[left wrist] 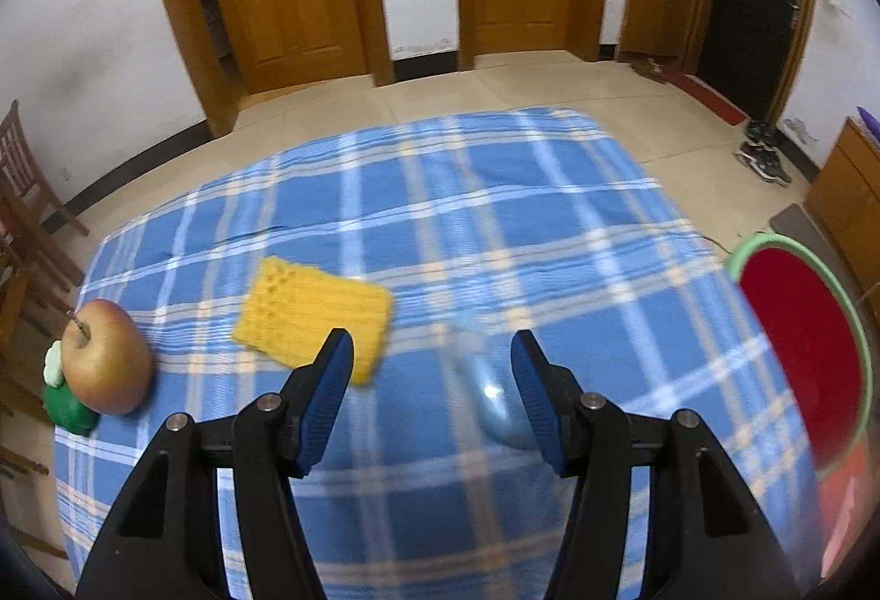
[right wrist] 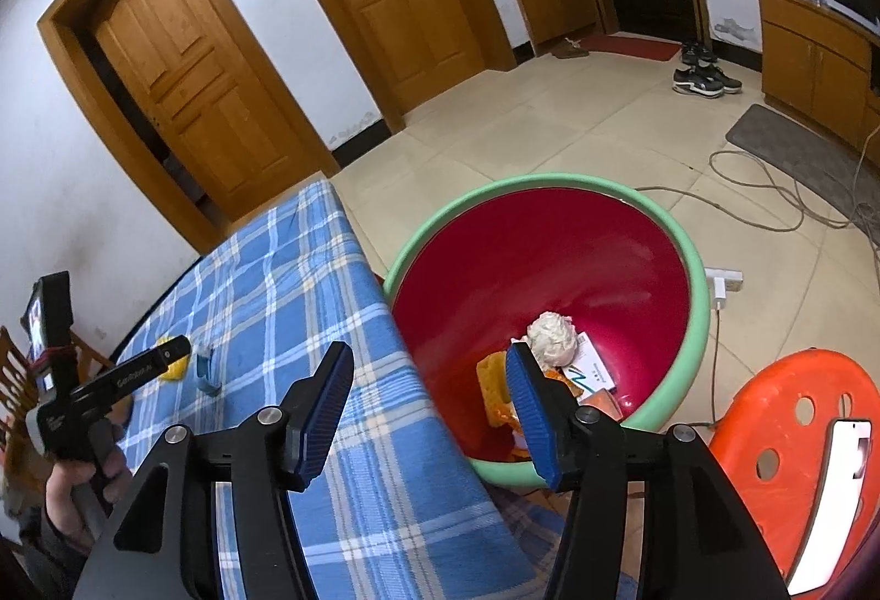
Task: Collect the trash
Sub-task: 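Move both tools back to the items on the tablecloth, then grasp the second yellow foam net with the left tool, then grasp the light-blue plastic item with the right tool while the left tool holds the foam net, then carry the foam net and light-blue item over the red bucket, then open the left tool to drop the foam net while the right tool drops the blue item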
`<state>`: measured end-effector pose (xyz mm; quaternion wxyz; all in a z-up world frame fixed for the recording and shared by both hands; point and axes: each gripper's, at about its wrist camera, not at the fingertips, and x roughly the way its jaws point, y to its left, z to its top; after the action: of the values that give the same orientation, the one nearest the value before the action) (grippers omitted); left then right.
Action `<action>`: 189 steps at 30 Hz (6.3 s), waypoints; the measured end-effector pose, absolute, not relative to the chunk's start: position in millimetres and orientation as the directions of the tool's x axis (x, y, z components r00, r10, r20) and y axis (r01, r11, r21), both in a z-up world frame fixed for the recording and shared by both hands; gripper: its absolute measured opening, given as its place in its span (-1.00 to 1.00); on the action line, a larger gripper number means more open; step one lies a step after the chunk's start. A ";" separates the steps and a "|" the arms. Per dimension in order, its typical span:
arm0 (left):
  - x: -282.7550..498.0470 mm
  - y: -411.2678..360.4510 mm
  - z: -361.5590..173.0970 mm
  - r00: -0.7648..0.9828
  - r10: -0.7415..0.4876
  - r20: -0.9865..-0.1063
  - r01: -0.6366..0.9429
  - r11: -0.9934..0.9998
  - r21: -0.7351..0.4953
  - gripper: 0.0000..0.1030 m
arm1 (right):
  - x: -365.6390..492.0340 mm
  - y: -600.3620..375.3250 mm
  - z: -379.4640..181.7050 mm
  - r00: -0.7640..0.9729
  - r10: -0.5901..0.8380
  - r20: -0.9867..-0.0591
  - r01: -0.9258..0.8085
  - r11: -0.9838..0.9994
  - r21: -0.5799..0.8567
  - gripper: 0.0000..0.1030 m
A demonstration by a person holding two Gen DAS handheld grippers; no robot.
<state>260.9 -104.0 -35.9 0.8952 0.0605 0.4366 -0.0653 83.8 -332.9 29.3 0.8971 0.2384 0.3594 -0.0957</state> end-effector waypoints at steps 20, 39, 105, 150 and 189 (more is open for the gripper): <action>283.4 -67.7 -65.2 0.606 0.023 -0.795 0.088 0.992 0.095 -0.47 | 105.4 -295.0 26.8 0.704 0.050 -0.709 0.268 0.905 0.330 0.15; 226.2 -25.2 -31.9 0.627 -0.091 -0.774 0.067 0.996 -0.063 -0.78 | 141.4 -226.2 41.1 0.701 0.181 -0.690 0.085 0.939 0.333 0.15; 182.5 -3.9 -31.0 0.603 -0.130 -0.787 0.042 0.990 -0.131 -0.78 | 176.3 -168.0 13.4 0.665 0.295 -0.686 -0.060 0.937 0.345 -0.71; 167.3 -182.9 -9.7 0.535 -0.302 -0.789 0.383 0.919 -0.092 -0.78 | 80.7 -363.4 11.4 0.743 0.076 -0.665 0.315 0.836 0.449 -0.58; 157.8 -297.0 -29.0 0.455 -0.394 -0.799 0.560 0.824 -0.088 -0.12 | 37.4 -404.5 11.7 0.741 -0.018 -0.671 0.411 0.803 0.432 -0.10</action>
<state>157.8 -297.0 -29.0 0.8476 0.0943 0.4399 -0.2812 37.4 -404.5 11.7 0.8870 0.2897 0.3388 -0.1209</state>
